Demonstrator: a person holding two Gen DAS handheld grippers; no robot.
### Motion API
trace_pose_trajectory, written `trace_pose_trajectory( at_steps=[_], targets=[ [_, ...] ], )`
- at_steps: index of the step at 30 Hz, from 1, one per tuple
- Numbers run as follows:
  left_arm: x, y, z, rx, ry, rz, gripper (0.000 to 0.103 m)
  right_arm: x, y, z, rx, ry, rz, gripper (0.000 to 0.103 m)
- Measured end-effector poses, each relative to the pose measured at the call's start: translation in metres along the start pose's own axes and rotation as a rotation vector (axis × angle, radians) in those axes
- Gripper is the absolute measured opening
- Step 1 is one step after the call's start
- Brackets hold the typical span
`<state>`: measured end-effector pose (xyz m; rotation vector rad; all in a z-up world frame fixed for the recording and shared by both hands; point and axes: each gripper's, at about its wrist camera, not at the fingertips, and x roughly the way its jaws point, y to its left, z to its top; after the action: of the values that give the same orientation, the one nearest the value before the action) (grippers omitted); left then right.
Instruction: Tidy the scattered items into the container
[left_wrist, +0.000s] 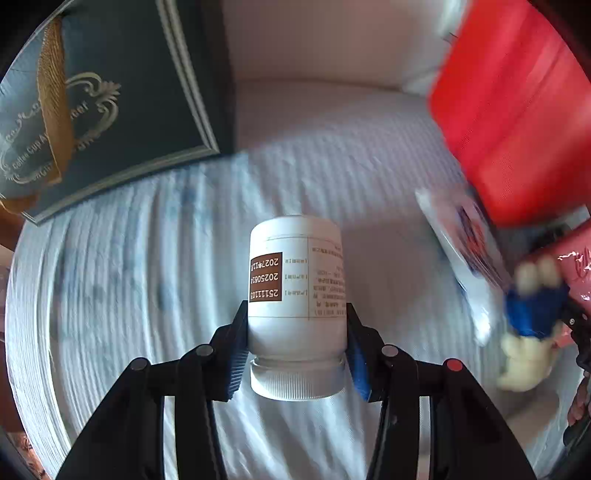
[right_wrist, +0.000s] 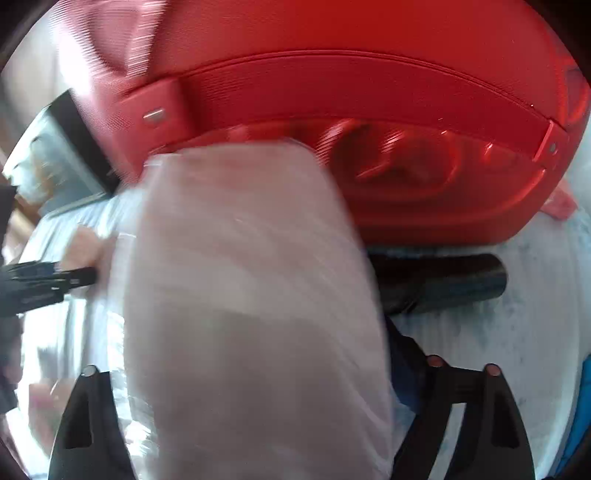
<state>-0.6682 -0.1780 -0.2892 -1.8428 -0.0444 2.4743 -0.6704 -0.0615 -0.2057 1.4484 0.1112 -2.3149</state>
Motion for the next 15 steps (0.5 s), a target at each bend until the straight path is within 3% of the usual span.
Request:
trace_pose_trajectory(
  at_steps=[1, 2, 6, 10, 13, 15],
  targets=[
    [-0.004, -0.007, -0.008, 0.006, 0.019, -0.030, 0.045, -0.004, 0.005, -0.005, -0.014, 0.010, 0.022, 0.070],
    [-0.008, -0.015, -0.017, 0.010, 0.040, -0.061, 0.045, -0.008, 0.012, -0.014, -0.021, 0.044, 0.070, 0.049],
    [-0.026, -0.053, -0.059, 0.088, 0.106, -0.101, 0.045, -0.019, 0.033, -0.052, -0.037, 0.115, 0.112, 0.049],
    [-0.040, -0.084, -0.098, 0.171, 0.158, -0.135, 0.045, -0.034, 0.043, -0.087, -0.017, 0.190, 0.205, 0.049],
    [-0.056, -0.101, -0.110, 0.219, 0.136, -0.106, 0.045, -0.046, 0.056, -0.111, -0.071, 0.244, 0.215, 0.056],
    [-0.074, -0.104, -0.098, 0.198, 0.061, -0.051, 0.046, -0.062, 0.056, -0.111, -0.095, 0.194, 0.170, 0.084]
  ],
)
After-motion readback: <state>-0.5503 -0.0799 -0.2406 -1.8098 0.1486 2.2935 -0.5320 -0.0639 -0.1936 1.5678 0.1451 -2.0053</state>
